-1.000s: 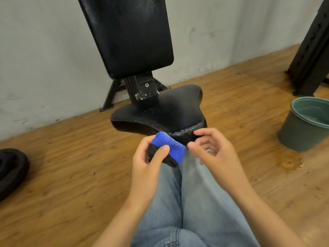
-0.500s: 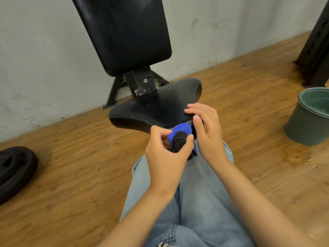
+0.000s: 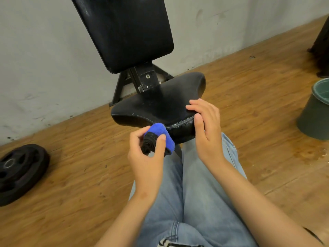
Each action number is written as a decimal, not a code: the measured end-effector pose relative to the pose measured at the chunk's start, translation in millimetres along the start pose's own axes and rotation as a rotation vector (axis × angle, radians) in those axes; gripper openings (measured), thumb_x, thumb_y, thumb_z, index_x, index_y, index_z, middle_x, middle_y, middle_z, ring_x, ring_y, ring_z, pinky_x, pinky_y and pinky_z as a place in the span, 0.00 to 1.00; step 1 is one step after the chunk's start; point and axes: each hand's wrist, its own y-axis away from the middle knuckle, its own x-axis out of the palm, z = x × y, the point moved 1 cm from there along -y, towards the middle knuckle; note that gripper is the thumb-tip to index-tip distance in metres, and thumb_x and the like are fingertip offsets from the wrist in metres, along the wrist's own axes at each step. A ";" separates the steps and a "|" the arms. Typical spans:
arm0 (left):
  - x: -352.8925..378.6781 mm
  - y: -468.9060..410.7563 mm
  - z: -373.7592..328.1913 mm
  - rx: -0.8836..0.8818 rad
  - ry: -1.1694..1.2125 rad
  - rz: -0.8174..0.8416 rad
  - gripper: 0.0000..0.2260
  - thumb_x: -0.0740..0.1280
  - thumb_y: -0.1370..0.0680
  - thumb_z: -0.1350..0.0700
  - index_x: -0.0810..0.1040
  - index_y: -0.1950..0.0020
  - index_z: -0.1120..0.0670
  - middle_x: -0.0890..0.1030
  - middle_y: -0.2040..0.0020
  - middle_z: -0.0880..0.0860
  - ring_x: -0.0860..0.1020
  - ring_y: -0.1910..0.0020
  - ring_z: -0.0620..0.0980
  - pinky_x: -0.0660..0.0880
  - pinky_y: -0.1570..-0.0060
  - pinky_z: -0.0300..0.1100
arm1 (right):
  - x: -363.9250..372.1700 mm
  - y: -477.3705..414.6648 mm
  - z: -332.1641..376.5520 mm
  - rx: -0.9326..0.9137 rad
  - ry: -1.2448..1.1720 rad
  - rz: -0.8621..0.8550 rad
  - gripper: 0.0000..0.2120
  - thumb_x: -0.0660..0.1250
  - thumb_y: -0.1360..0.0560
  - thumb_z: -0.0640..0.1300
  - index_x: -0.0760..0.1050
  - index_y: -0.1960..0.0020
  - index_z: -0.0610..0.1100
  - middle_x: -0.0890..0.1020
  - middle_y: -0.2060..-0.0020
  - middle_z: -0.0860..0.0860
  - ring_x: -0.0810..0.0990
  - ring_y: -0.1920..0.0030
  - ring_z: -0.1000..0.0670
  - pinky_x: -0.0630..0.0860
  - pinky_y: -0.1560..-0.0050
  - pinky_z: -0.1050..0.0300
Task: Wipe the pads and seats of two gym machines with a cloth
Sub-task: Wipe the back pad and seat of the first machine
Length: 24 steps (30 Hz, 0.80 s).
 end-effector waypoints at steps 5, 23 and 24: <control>1.6 7.7 0.2 0.080 -0.034 0.079 0.13 0.69 0.27 0.52 0.76 0.43 0.52 0.79 0.49 0.44 0.78 0.47 0.49 0.74 0.49 0.37 | 7.0 -1.2 3.4 -0.006 0.015 -0.065 0.16 0.53 0.20 0.42 0.78 0.45 0.39 0.79 0.44 0.48 0.71 0.37 0.49 0.65 0.34 0.56; -12.7 -27.4 44.3 0.002 -0.060 0.125 0.13 0.68 0.24 0.65 0.76 0.40 0.57 0.79 0.46 0.50 0.77 0.46 0.41 0.72 0.45 0.31 | 16.4 -14.8 14.6 -0.200 0.251 -0.019 0.12 0.58 0.23 0.42 0.79 0.56 0.41 0.81 0.56 0.48 0.76 0.51 0.51 0.66 0.46 0.62; -13.4 -30.1 48.1 0.014 -0.071 0.126 0.13 0.68 0.24 0.64 0.76 0.40 0.56 0.79 0.46 0.51 0.77 0.45 0.43 0.72 0.45 0.32 | 15.9 -14.7 14.1 -0.198 0.242 -0.014 0.12 0.58 0.23 0.42 0.79 0.55 0.41 0.81 0.56 0.48 0.76 0.51 0.51 0.66 0.47 0.62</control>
